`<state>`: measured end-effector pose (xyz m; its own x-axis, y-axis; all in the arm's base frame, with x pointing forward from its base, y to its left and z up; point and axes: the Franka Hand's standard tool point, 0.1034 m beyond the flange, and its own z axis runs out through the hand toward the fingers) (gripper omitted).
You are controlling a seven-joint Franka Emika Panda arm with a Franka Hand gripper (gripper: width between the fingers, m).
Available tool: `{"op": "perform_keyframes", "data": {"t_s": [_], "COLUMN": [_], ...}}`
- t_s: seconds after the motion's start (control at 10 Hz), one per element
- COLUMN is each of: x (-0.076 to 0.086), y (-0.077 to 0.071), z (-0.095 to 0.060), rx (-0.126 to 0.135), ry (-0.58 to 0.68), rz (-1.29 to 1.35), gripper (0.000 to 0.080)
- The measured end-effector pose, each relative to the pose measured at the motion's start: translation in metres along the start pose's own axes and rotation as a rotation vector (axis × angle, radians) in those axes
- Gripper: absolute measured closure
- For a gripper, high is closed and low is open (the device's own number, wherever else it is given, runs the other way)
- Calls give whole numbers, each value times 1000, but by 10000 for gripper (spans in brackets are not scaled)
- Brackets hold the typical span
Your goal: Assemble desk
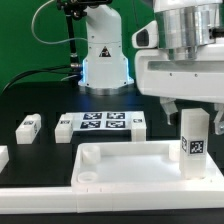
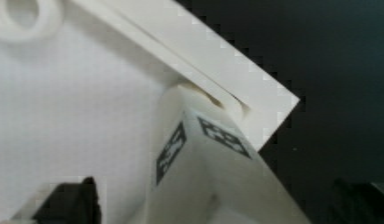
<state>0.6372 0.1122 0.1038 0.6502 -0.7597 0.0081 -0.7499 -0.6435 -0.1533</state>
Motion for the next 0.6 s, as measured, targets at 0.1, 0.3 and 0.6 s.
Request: {"op": "perform_keyframes", "data": {"t_s": [0.1,0.3,0.6], "x": [0,1,1], "y": [0,0,-4], "z": [0,0,-3], "rx": [0,-1,-16], "ry": [0,2,19], "rz": [-92,-253,-642], "gripper": [151,151,151]}}
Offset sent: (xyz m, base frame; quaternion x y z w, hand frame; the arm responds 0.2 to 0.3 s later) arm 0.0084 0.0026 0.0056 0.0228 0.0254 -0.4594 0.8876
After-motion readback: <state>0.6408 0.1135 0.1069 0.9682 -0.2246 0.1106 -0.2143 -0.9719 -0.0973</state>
